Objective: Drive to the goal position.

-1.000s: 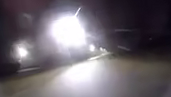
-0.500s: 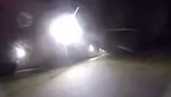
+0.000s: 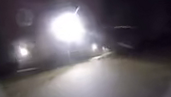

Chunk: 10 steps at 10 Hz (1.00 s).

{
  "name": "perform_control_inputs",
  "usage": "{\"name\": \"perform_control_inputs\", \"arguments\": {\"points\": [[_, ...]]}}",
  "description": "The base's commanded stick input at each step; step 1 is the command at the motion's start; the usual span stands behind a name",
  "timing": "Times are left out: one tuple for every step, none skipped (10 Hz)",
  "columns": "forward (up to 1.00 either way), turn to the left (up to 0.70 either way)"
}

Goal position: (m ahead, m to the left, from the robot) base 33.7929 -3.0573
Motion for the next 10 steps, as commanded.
{"name": "perform_control_inputs", "arguments": {"points": [[1.0, 0.06], [1.0, 0.06], [1.0, 0.1], [1.0, 0.14], [1.0, 0.14], [1.0, 0.12], [1.0, 0.09], [1.0, 0.06], [1.0, 0.05], [1.0, 0.04]]}}
